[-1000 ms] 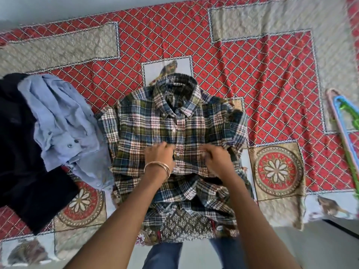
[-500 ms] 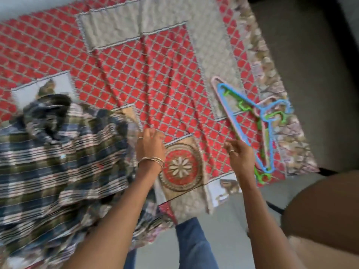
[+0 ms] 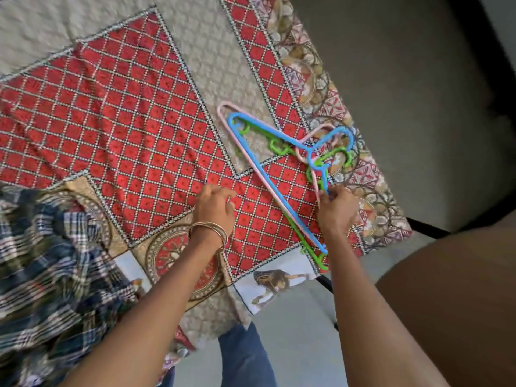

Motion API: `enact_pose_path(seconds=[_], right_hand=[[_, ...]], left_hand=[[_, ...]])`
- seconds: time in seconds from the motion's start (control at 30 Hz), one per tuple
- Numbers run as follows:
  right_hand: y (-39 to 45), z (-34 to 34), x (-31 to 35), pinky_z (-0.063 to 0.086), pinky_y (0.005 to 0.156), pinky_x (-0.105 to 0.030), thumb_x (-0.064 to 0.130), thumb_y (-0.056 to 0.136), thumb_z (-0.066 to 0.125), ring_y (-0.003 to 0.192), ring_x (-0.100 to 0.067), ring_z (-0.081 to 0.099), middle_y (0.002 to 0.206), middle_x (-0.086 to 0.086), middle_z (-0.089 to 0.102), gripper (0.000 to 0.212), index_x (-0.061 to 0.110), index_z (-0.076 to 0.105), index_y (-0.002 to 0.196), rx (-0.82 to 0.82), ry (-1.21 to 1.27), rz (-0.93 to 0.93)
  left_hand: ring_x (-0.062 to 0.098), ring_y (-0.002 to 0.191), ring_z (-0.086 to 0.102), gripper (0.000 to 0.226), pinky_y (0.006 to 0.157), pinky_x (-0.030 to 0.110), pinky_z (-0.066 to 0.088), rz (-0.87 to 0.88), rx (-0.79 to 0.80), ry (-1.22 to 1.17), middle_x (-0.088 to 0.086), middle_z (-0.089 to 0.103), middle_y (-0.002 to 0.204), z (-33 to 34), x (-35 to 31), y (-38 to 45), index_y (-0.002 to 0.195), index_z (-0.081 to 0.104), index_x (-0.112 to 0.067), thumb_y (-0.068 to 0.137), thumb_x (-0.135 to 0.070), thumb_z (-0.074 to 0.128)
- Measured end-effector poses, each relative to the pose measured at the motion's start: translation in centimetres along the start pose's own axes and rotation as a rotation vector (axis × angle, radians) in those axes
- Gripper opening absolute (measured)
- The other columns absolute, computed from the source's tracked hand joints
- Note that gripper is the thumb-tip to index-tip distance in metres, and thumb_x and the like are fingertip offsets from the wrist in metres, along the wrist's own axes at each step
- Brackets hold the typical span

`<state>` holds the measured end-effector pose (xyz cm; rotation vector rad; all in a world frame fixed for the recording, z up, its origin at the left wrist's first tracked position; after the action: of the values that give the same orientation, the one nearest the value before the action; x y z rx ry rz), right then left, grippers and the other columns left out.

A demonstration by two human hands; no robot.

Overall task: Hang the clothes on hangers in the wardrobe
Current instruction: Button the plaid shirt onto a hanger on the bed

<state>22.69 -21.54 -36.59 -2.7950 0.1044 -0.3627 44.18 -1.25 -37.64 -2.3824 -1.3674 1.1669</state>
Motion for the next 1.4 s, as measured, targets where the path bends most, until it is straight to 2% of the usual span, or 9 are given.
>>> enact_pose_path(seconds=[0.17, 0.33, 0.43, 0.63, 0.83, 1.0, 1.2, 1.3, 1.4], right_hand=[[-0.9, -1.3, 1.4, 0.045, 0.059, -0.028, 0.022, 0.087, 0.070, 0.061, -0.010, 0.052, 0.074, 0.001, 0.065, 0.012, 0.011, 0.071, 0.090, 0.063, 0.341, -0.115], [-5.5, -3.0, 8.9, 0.045, 0.055, -0.023, 0.014, 0.079, 0.078, 0.060, -0.008, 0.052, 0.070, 0.000, 0.063, 0.011, 0.011, 0.068, 0.083, 0.271, 0.613, -0.431], [-9.1, -2.3, 13.0, 0.044, 0.057, -0.019, 0.015, 0.075, 0.081, 0.060, -0.010, 0.053, 0.073, 0.000, 0.065, 0.017, 0.015, 0.068, 0.086, 0.304, 0.629, -0.575], [-20.1, 1.3, 22.5, 0.038, 0.065, -0.019, 0.024, 0.078, 0.071, 0.067, -0.007, 0.056, 0.081, 0.006, 0.066, 0.024, 0.012, 0.074, 0.099, 0.510, 0.425, -0.983], [-26.1, 2.6, 28.0, 0.041, 0.095, -0.043, 0.023, 0.078, 0.070, 0.109, -0.026, 0.053, 0.117, -0.011, 0.064, 0.042, 0.008, 0.065, 0.117, 0.120, 0.339, -1.084], [-37.7, 10.0, 34.8, 0.036, 0.100, -0.041, 0.030, 0.081, 0.066, 0.116, -0.027, 0.058, 0.124, -0.005, 0.065, 0.051, 0.012, 0.059, 0.129, 0.421, 0.150, -1.187], [-49.6, 16.9, 41.2, 0.038, 0.065, -0.003, 0.009, 0.086, 0.069, 0.070, -0.003, 0.056, 0.084, -0.001, 0.069, 0.018, 0.008, 0.072, 0.104, 0.673, 0.188, -1.183], [-51.0, 19.5, 43.0, 0.044, 0.064, -0.016, 0.013, 0.089, 0.066, 0.067, -0.002, 0.057, 0.080, 0.005, 0.068, 0.012, 0.014, 0.071, 0.100, 0.666, 0.324, -0.989], [-50.3, 20.5, 45.1, 0.038, 0.049, -0.022, 0.007, 0.093, 0.058, 0.051, 0.000, 0.050, 0.083, 0.000, 0.071, 0.012, 0.014, 0.068, 0.093, 0.746, 0.692, -0.676]], left_hand=[[0.024, 0.086, 0.059, 0.016, 0.084, 0.032, 0.047, -0.004, -0.014, -0.154, 0.014, 0.065, 0.100, -1.3, -2.2, 1.2, 0.098, 0.073, -0.012, 0.088, -0.018, 0.062], [0.010, 0.086, 0.063, 0.051, 0.073, 0.022, 0.052, 0.051, 0.093, -0.554, -0.002, 0.069, 0.107, -3.9, -7.8, 2.3, 0.115, 0.067, -0.019, 0.078, -0.054, 0.066], [0.009, 0.063, 0.053, 0.035, 0.060, 0.032, 0.046, 0.035, 0.008, -0.721, -0.016, 0.064, 0.072, -6.5, -7.9, 2.7, 0.085, 0.069, -0.037, 0.057, -0.059, 0.070], [0.010, 0.052, 0.056, 0.029, 0.060, 0.027, 0.052, -0.123, -0.281, -0.851, -0.006, 0.065, 0.057, -16.5, 4.2, 0.9, 0.109, 0.067, -0.007, 0.081, 0.001, 0.069], [0.003, 0.054, 0.055, 0.019, 0.061, 0.025, 0.049, -0.119, -0.317, -0.833, -0.015, 0.069, 0.063, -23.3, 17.2, -2.8, 0.103, 0.068, -0.009, 0.087, -0.001, 0.063], [-0.002, 0.043, 0.046, 0.014, 0.048, 0.013, 0.040, -0.103, -0.247, -0.722, -0.017, 0.066, 0.055, -29.5, 26.8, -7.6, 0.097, 0.069, -0.005, 0.093, -0.004, 0.056], [-0.001, 0.068, 0.060, 0.016, 0.066, 0.022, 0.050, -0.142, -0.512, -0.383, 0.007, 0.074, 0.088, -38.8, 38.6, -10.6, 0.095, 0.075, -0.014, 0.082, -0.024, 0.072], [0.022, 0.081, 0.066, 0.020, 0.074, 0.038, 0.053, -0.302, -0.901, -0.214, 0.002, 0.073, 0.088, -44.1, 44.6, -13.2, 0.089, 0.075, -0.022, 0.078, -0.035, 0.064], [0.026, 0.083, 0.064, 0.018, 0.071, 0.035, 0.049, -0.408, -0.962, -0.229, 0.005, 0.071, 0.089, -45.0, 47.6, -13.5, 0.087, 0.072, -0.015, 0.085, -0.030, 0.061]])
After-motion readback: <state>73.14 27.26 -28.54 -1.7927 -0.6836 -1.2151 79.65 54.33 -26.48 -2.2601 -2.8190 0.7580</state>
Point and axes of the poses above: each hand's wrist, its own y-axis towards the middle knuckle, its own z-axis out of the palm, x = y × z, the point moved 9 cm from there along y, towards the middle knuckle
